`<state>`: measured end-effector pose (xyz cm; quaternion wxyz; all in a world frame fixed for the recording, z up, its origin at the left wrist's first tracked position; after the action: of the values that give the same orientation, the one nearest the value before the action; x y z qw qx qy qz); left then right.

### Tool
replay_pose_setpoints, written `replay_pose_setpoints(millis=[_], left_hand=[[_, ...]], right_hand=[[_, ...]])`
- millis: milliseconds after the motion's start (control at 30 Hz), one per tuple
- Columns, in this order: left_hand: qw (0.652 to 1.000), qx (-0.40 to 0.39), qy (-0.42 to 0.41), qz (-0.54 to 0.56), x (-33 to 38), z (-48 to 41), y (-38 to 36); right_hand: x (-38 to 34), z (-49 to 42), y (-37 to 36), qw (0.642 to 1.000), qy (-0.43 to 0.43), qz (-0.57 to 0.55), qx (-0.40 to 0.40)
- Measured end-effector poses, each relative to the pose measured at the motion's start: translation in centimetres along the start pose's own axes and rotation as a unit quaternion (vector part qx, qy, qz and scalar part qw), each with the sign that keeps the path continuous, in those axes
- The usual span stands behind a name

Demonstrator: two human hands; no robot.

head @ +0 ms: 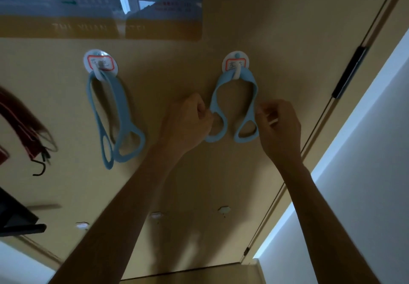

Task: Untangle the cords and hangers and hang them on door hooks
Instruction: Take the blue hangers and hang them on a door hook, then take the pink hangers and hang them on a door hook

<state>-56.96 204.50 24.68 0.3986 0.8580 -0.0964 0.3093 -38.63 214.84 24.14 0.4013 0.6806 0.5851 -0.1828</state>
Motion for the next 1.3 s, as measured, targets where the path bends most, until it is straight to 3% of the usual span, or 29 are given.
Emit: replay_pose_setpoints(millis=[200,367,467,567,667,767,933,1100,1300], left_hand=[[0.989,-0.133,0.061,-0.002,-4.5,5.5,-3.0],[0.952,-0.273,0.140,-0.003,-10.5,14.3,-6.4],[0.928,-0.320,0.189,-0.008,-14.1,20.7,-7.0],[0.907,-0.333,0.259,-0.011,-18.0,27.9,-6.3],[0.881,-0.336,0.333,-0.019,-21.3,35.3,-4.6],[0.857,-0.311,0.410,-0.016,-23.2,42.0,-2.0],[0.835,-0.199,0.512,0.030,-24.2,52.2,3.5],[0.802,-0.074,0.593,0.015,-22.3,65.6,11.6],[0.715,0.068,0.696,0.005,-15.5,84.5,19.6]], right_hand=[[3.0,4.9,-2.7,0.996,-0.055,-0.003,-0.068],[6.5,13.1,-7.6,0.970,-0.134,0.012,-0.201],[8.6,19.8,-11.5,0.926,-0.191,0.035,-0.324],[9.7,26.8,-15.1,0.854,-0.220,0.088,-0.463],[9.3,32.2,-17.2,0.814,-0.221,0.110,-0.526],[7.8,37.0,-18.9,0.784,-0.217,0.123,-0.569],[3.0,44.8,-21.4,0.739,-0.165,0.123,-0.642],[-4.7,55.7,-22.1,0.642,-0.090,0.091,-0.756],[-14.4,69.6,-21.2,0.532,0.045,0.109,-0.839]])
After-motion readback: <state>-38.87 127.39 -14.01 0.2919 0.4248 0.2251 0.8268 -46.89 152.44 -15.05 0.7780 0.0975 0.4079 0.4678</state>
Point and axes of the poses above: each hand's wrist, its own z-axis away from the middle knuckle, its own y-axis out of the back of the hand, x = y × z, the point moved 9 cm from there along -z, towards the middle knuckle, and after that the axes turned 6 degrees about -y, right-handed, at the moved point
